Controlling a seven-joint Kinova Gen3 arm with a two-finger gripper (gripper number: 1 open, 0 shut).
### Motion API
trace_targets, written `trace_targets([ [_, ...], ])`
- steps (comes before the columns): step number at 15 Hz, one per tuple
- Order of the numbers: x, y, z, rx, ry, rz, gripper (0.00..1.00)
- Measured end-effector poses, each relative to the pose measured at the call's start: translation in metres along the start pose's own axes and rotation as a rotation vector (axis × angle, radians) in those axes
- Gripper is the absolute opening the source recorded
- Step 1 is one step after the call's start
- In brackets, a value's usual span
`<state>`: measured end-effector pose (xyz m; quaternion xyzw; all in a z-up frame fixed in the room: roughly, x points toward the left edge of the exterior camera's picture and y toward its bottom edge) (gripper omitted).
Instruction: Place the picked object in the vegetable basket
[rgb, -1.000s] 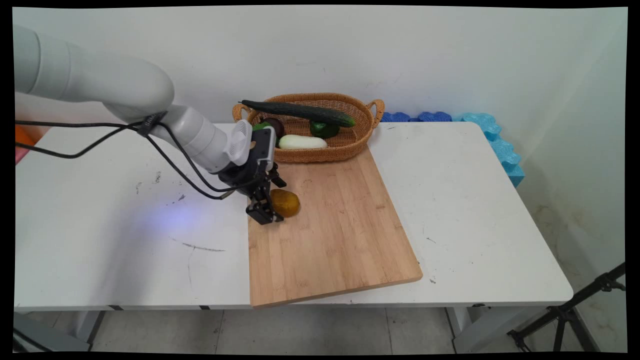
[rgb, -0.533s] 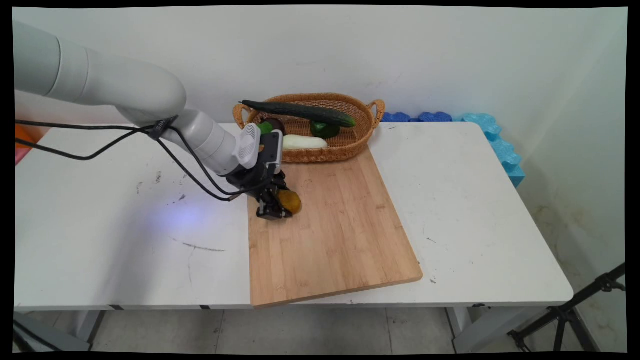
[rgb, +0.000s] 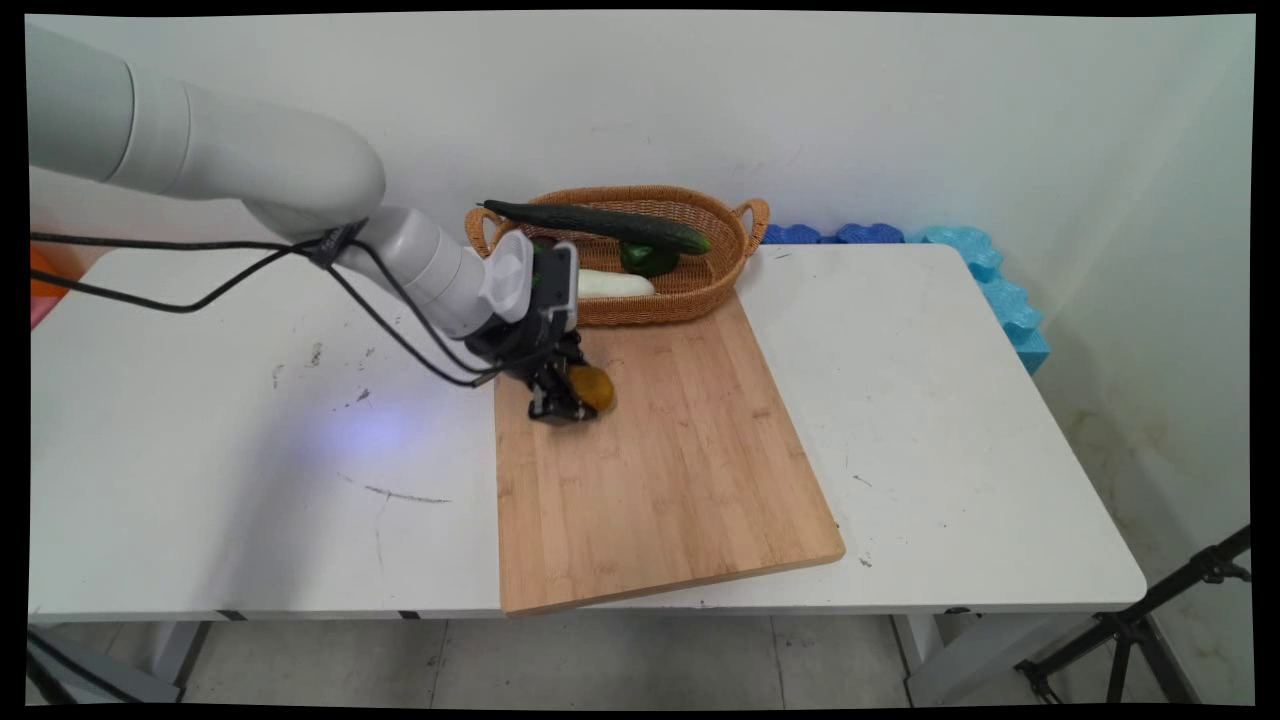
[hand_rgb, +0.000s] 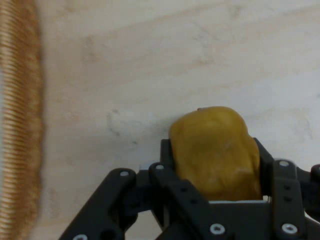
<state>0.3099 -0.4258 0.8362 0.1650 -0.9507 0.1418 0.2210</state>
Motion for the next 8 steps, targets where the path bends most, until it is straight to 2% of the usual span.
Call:
trace_targets([
  [8,0.049,-0.036,-0.03,0.106,0.091,-0.196,0.0],
])
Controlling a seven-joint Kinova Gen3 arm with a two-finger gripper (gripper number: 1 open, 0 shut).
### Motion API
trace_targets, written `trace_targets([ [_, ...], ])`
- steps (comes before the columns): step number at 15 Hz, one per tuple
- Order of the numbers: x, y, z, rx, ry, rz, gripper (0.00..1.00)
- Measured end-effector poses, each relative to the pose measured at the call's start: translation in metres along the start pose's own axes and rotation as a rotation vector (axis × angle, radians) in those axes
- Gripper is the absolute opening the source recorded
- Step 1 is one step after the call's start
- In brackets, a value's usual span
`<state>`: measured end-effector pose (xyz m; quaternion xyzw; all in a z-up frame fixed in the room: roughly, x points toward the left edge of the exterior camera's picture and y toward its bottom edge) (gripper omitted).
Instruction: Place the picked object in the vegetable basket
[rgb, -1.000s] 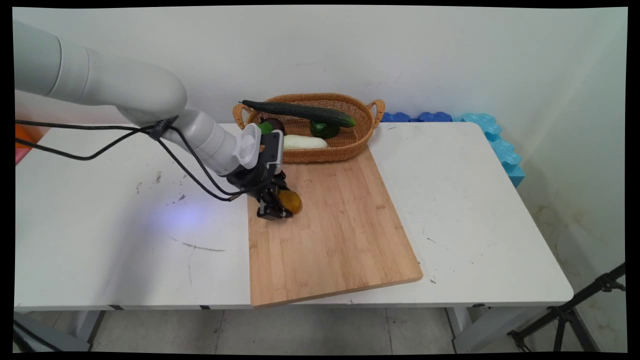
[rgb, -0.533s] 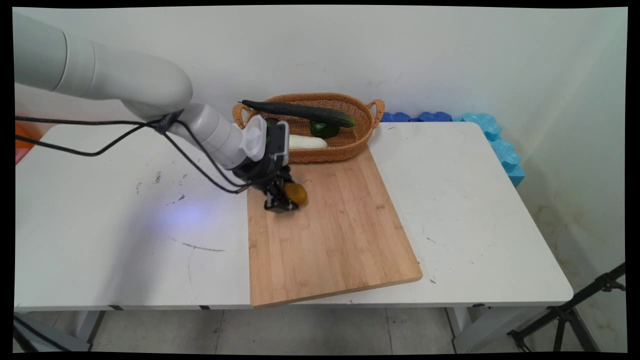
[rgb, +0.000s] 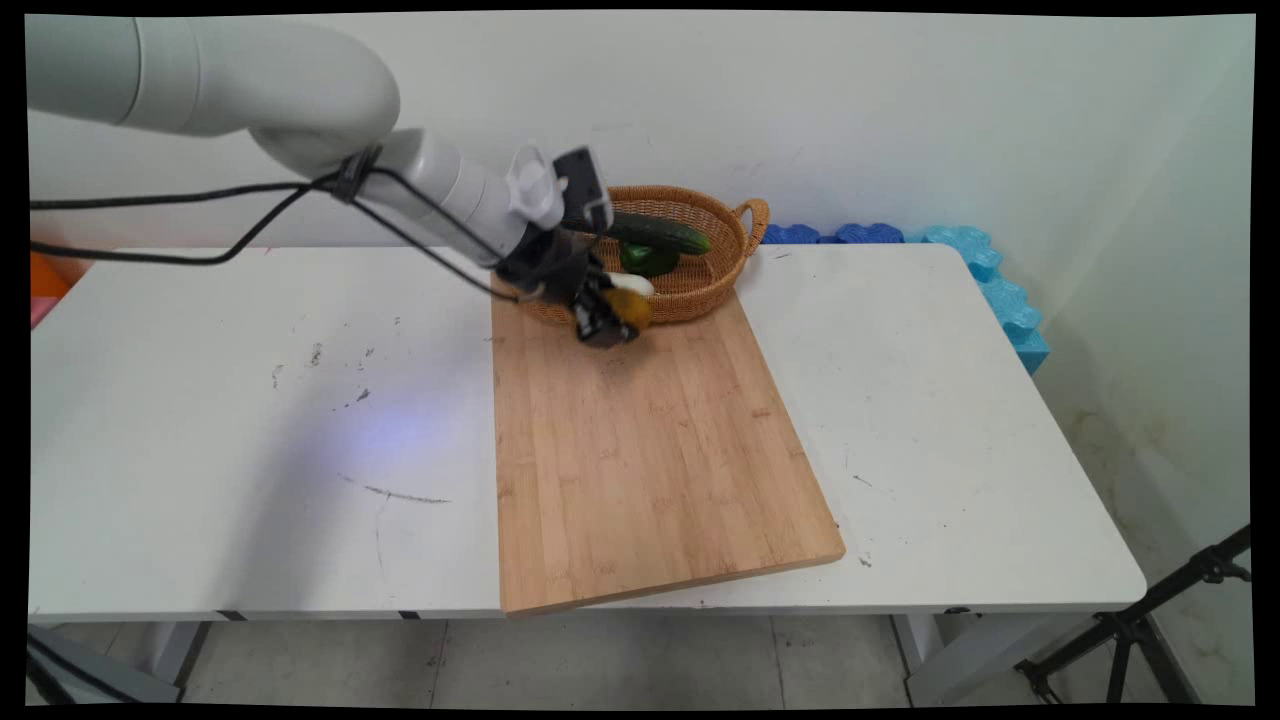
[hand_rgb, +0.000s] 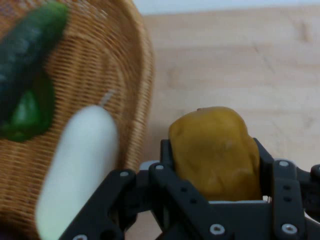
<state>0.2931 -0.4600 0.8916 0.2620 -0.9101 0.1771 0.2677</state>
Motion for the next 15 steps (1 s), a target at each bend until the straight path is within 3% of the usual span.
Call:
trace_targets([
  [8,0.041,-0.038,0.005,0.078,0.074,-0.135,0.0],
  [15,0.043,-0.062,0.037,0.104,0.081,-0.2,0.0],
])
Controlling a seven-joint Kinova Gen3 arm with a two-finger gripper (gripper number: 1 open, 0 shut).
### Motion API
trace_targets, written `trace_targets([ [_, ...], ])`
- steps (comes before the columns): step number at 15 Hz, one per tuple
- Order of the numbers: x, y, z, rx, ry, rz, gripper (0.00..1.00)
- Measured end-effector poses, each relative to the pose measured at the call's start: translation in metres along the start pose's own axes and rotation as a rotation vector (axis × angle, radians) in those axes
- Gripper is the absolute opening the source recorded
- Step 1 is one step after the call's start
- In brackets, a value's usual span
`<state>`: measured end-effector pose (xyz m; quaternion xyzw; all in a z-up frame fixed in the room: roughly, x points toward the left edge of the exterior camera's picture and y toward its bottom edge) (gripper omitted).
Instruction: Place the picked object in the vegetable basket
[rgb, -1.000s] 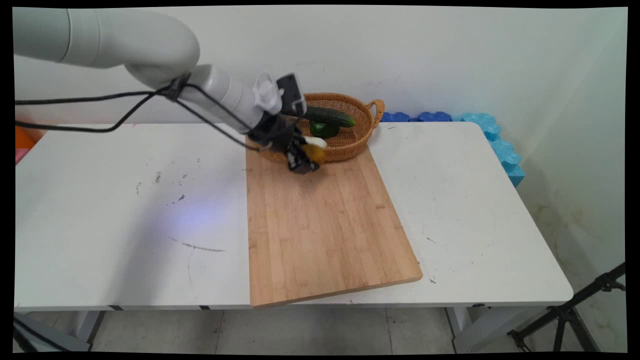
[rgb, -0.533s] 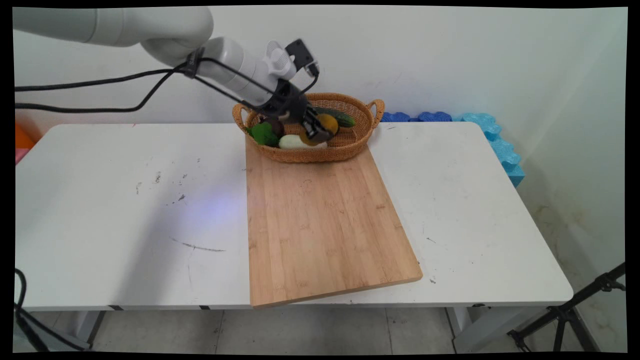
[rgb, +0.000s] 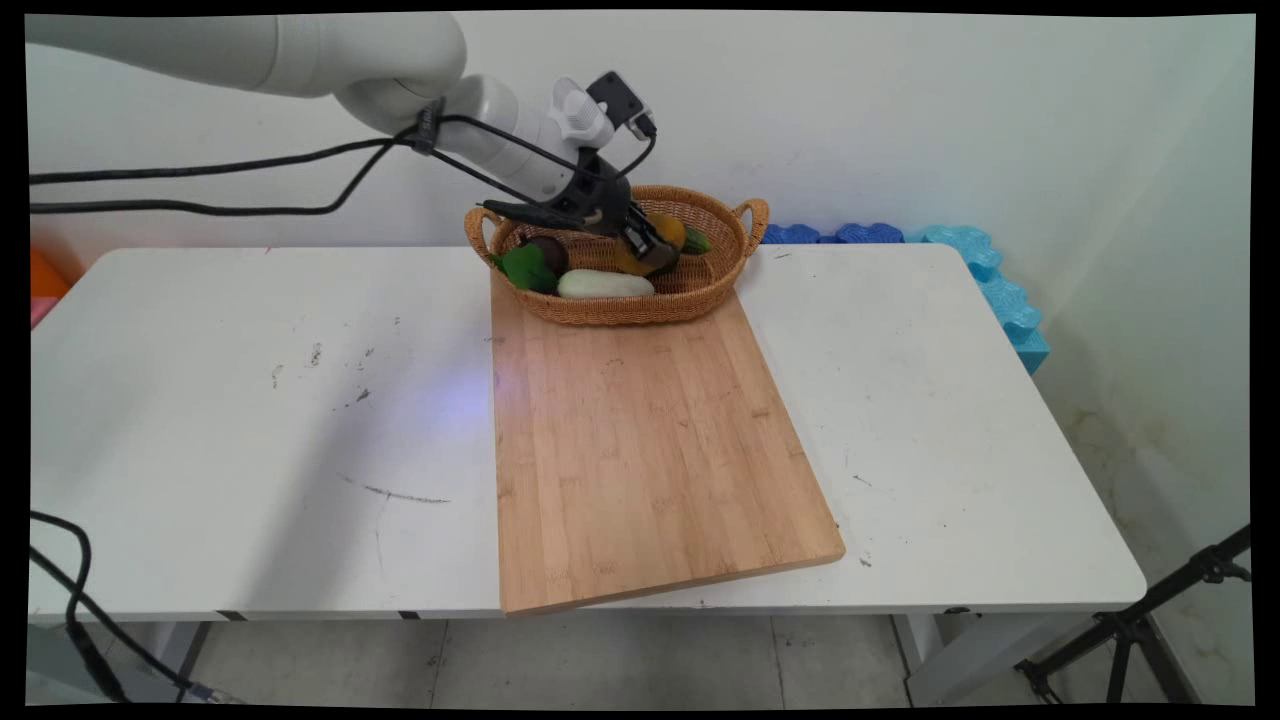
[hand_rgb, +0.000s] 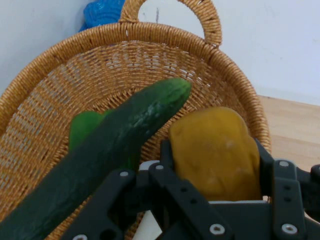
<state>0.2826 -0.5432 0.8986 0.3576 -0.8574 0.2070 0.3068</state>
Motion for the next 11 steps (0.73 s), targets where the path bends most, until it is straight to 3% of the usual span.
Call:
trace_targets([
  [7,-0.007,-0.004,0.026,-0.01,0.005,0.001,0.0],
  [8,-0.008,-0.004,0.027,-0.011,0.007,0.003,1.0],
  [11,-0.008,-0.004,0.033,-0.015,0.016,0.011,1.0],
])
